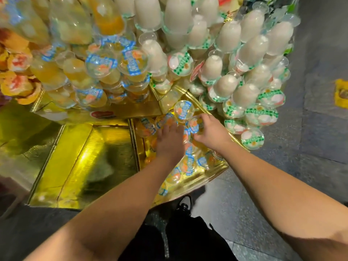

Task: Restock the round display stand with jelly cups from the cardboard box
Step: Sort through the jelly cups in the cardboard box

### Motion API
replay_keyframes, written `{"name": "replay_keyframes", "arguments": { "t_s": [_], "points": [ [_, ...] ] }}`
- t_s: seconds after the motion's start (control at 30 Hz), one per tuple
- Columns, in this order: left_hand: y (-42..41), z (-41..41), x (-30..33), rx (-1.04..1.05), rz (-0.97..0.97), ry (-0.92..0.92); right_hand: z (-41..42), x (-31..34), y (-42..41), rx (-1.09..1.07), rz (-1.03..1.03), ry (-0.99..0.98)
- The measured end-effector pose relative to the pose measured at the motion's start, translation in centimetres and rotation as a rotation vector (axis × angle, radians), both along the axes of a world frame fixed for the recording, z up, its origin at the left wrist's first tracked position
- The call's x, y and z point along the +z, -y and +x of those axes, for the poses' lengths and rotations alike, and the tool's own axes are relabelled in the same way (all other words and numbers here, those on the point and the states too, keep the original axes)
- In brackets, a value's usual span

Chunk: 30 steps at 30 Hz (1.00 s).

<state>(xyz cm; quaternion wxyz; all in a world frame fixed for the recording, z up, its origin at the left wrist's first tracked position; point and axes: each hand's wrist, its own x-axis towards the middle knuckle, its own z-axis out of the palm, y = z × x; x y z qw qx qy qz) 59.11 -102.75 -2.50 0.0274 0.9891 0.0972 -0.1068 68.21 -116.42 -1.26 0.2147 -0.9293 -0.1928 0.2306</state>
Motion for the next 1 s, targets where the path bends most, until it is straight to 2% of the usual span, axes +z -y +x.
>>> {"name": "replay_keyframes", "arguments": {
  "t_s": [0.2, 0.6, 0.73, 1.0],
  "points": [
    [-0.4, 0.3, -1.7, -0.077, 0.166, 0.057, 0.5, -1.0, -0.2, 0.061, -0.014, 0.026],
    [-0.9, -0.8, -2.9, -0.017, -0.050, 0.178, 0.8, -1.2, -0.1, 0.159, -0.045, 0.067],
    [-1.0, -1.6, -2.7, 0.029, -0.027, 0.169, 0.6, -1.3, -0.1, 0.100, 0.003, 0.063],
    [-1.2, -2.5, -3.0, 0.009, -0.070, 0.203, 0.5, -1.7, 0.5, 0.113, 0.021, 0.016]
  ]
}}
